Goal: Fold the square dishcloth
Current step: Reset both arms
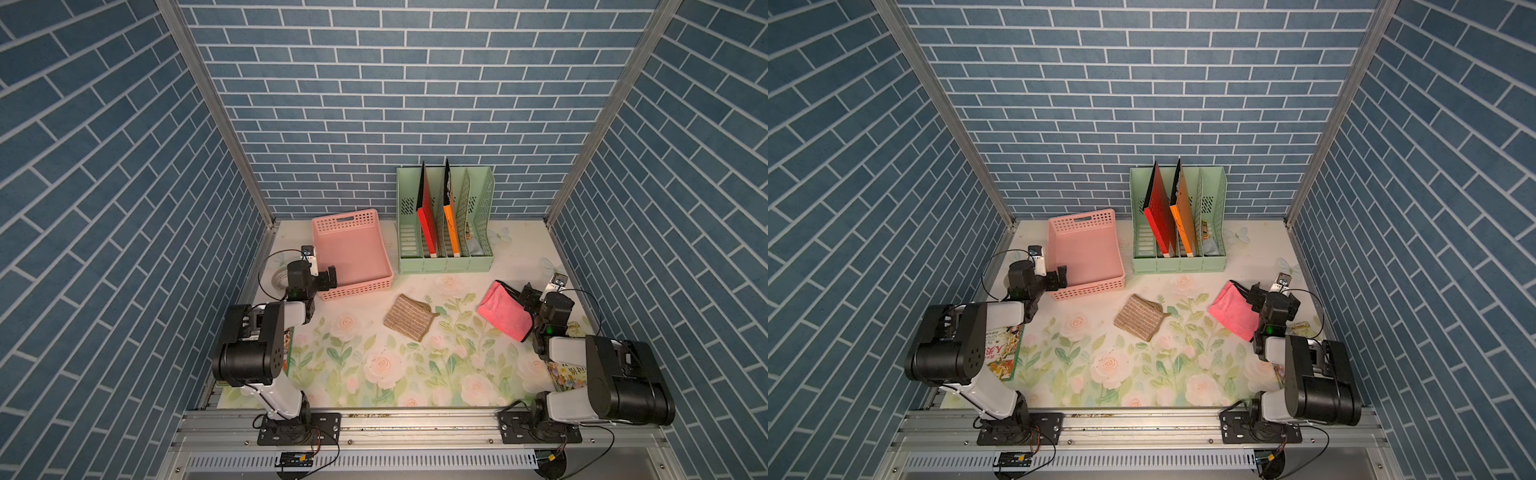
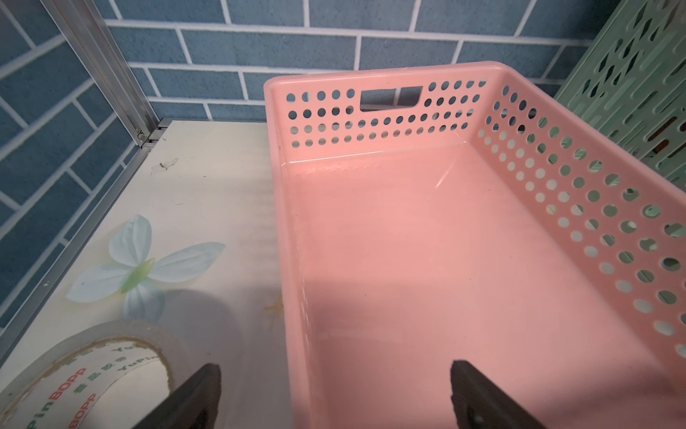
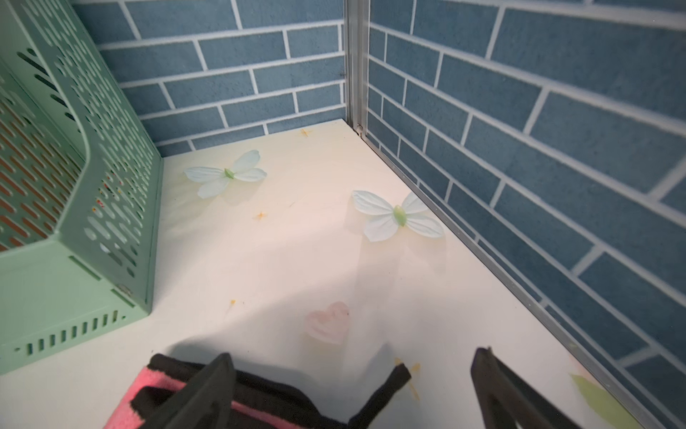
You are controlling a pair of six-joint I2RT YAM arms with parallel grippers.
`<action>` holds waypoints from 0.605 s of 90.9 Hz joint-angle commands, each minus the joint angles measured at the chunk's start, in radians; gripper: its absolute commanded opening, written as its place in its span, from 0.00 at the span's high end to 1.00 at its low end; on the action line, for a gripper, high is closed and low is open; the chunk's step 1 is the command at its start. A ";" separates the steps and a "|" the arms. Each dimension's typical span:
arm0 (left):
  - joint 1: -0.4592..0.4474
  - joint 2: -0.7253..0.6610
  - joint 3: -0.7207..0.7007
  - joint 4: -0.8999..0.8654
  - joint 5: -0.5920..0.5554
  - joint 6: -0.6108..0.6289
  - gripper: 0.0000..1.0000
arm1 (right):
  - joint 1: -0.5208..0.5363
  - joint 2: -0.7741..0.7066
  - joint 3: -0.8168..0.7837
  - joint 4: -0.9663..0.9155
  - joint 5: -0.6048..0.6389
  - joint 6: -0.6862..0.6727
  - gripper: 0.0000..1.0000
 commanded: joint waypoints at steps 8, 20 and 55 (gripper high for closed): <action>0.005 -0.041 -0.080 0.102 -0.048 -0.023 0.00 | -0.001 0.001 -0.025 0.182 -0.164 -0.051 0.01; 0.004 -0.159 -0.298 0.352 -0.027 -0.011 0.00 | 0.008 -0.014 -0.132 0.378 -0.231 -0.090 0.00; -0.009 -0.153 -0.558 0.869 -0.030 0.003 0.00 | 0.047 0.101 -0.150 0.461 -0.307 -0.155 0.00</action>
